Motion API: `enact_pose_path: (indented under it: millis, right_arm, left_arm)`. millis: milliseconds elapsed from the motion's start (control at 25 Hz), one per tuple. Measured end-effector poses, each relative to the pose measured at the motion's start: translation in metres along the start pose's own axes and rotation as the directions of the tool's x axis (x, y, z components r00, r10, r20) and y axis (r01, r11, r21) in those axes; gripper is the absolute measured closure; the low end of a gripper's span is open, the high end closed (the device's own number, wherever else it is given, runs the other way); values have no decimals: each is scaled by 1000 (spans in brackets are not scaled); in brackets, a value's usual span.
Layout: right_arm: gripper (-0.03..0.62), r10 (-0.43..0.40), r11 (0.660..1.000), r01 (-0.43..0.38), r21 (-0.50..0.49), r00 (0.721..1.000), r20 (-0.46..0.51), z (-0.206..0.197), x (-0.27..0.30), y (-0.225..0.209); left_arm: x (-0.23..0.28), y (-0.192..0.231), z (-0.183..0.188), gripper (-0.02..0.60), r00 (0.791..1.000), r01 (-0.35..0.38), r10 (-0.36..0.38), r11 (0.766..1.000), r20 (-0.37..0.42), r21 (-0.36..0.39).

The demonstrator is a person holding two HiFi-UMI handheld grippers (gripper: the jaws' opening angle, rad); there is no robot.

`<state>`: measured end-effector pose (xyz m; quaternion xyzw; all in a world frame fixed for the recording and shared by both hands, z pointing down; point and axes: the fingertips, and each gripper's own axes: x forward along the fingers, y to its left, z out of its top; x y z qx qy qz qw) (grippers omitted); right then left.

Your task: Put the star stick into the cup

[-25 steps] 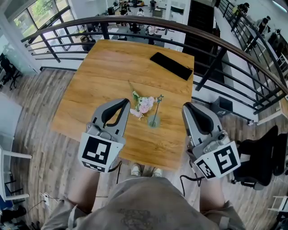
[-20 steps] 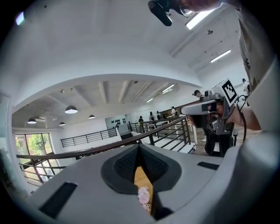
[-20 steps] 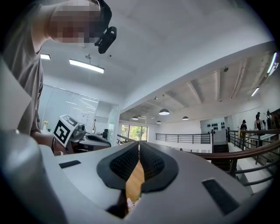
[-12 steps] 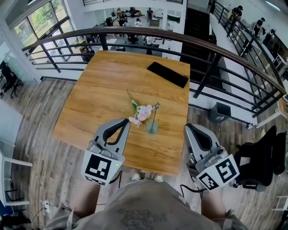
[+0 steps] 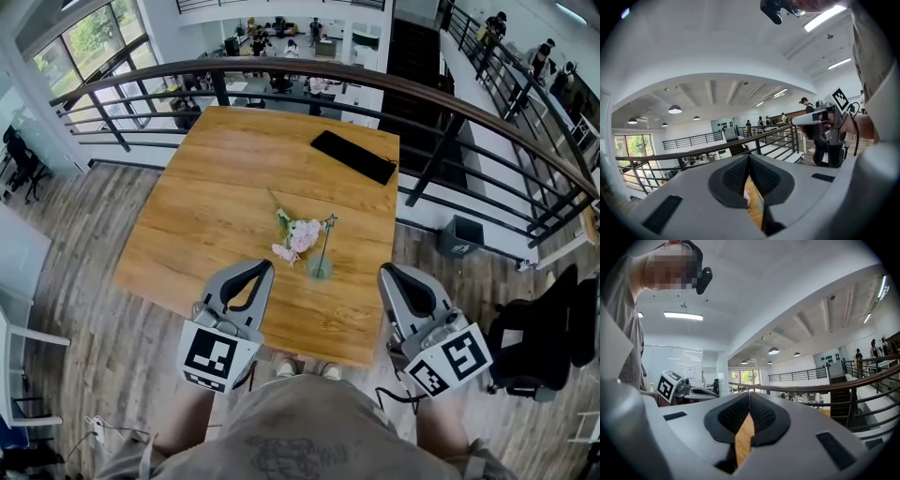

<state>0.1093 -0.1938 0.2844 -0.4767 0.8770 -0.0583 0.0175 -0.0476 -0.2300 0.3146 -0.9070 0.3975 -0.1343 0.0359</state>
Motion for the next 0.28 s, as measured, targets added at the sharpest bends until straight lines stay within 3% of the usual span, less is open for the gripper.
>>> enact_pose_path:
  millis: [280]
  right_arm:
    - [563,6,1000,-6,-13,1000,-7,-3,2,5]
  left_arm:
    - [-2,0,-4,565,1000,0,0,1000,4,-14]
